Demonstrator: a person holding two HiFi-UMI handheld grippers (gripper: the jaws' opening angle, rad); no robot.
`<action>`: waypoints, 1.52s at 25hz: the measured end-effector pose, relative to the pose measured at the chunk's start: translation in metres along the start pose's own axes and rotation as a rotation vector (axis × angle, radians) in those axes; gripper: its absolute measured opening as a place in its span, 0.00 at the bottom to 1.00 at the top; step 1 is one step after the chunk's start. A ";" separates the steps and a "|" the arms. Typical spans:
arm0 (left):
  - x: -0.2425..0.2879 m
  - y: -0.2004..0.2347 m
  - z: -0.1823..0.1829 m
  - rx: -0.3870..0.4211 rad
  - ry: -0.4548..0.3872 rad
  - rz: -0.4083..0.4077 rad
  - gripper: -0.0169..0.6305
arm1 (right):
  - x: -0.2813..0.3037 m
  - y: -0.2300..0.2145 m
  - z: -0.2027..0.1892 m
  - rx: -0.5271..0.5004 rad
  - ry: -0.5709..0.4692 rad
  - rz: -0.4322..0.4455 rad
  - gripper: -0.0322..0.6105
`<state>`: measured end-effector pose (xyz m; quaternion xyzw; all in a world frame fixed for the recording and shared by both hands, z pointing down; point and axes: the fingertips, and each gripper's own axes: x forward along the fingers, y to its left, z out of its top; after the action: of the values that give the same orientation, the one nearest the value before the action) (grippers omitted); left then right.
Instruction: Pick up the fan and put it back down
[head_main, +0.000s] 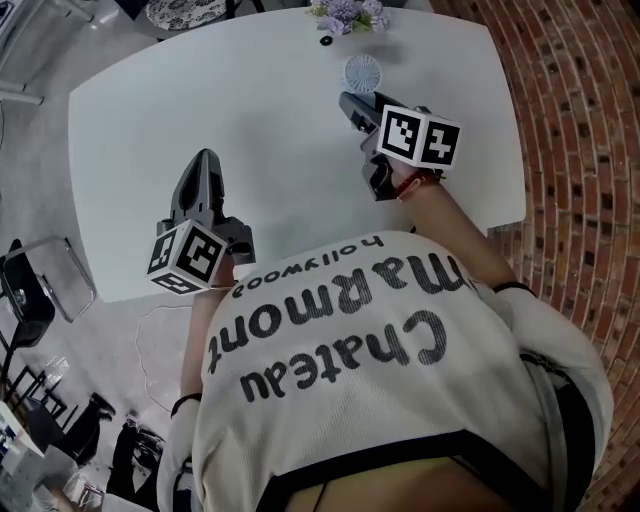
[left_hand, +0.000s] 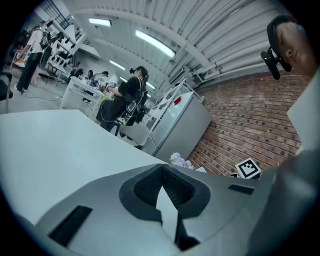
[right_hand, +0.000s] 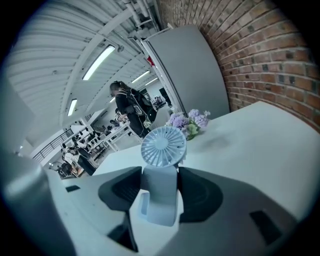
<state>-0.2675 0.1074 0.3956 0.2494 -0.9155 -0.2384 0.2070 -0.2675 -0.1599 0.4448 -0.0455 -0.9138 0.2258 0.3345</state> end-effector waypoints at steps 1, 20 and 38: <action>0.003 0.005 0.000 -0.002 0.007 -0.001 0.03 | 0.005 0.001 0.000 -0.004 0.004 -0.004 0.42; 0.054 0.063 -0.011 -0.043 0.071 -0.024 0.03 | 0.087 -0.009 0.009 -0.300 0.131 -0.101 0.42; 0.044 0.082 -0.029 -0.064 0.100 0.069 0.03 | 0.145 0.002 0.022 -0.431 0.163 -0.031 0.42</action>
<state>-0.3167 0.1355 0.4745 0.2226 -0.9041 -0.2473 0.2682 -0.3941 -0.1330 0.5150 -0.1198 -0.9115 0.0160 0.3931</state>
